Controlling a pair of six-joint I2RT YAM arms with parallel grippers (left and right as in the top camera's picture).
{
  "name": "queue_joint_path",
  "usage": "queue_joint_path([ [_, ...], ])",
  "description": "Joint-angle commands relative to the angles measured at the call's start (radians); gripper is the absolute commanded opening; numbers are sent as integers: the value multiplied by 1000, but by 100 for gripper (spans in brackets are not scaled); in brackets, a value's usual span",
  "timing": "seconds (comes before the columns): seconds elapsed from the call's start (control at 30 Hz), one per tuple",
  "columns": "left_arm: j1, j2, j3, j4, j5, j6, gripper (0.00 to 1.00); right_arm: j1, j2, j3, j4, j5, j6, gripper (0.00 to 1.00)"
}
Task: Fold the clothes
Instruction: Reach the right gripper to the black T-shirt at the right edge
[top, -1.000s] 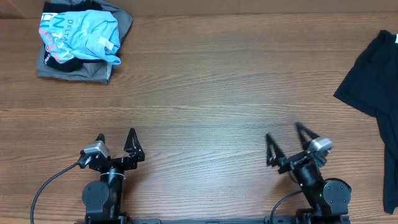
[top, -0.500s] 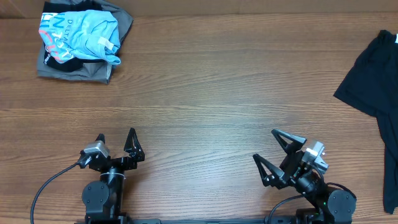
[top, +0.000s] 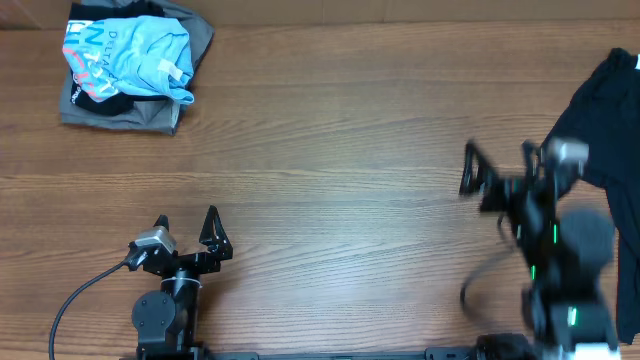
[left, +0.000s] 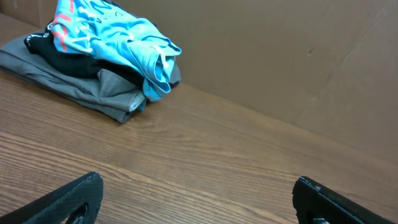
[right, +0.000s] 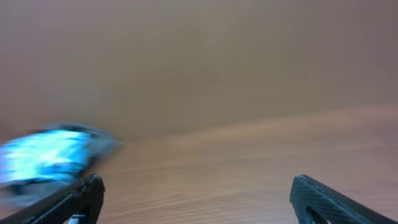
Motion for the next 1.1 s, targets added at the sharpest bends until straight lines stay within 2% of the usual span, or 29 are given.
queue_joint_path([
  [0.0, -6, -11, -4, -1, -3, 16, 100, -78, 306, 237, -128, 195, -113, 100],
  [0.23, -6, -11, -4, -2, -3, 16, 100, -277, 924, 774, -586, 235, -112, 100],
  [0.27, -6, -11, -4, -1, -3, 16, 100, -293, 966, 803, -604, 236, -112, 100],
  [0.5, -6, -11, -4, -1, -3, 16, 100, -397, 1155, 829, -510, 213, -109, 99],
  [0.63, -6, -11, -4, -2, -3, 16, 100, -444, 1221, 829, -443, 241, -109, 89],
  [0.83, -6, -11, -4, -1, -3, 16, 100, -511, 1336, 828, -363, 235, -109, 88],
  [0.93, -6, -10, -4, -1, -3, 16, 100, -537, 1404, 828, -304, 146, -109, 88],
  [1.07, -6, -11, -4, -1, -3, 16, 100, -544, 1435, 829, -239, 122, -109, 76],
])
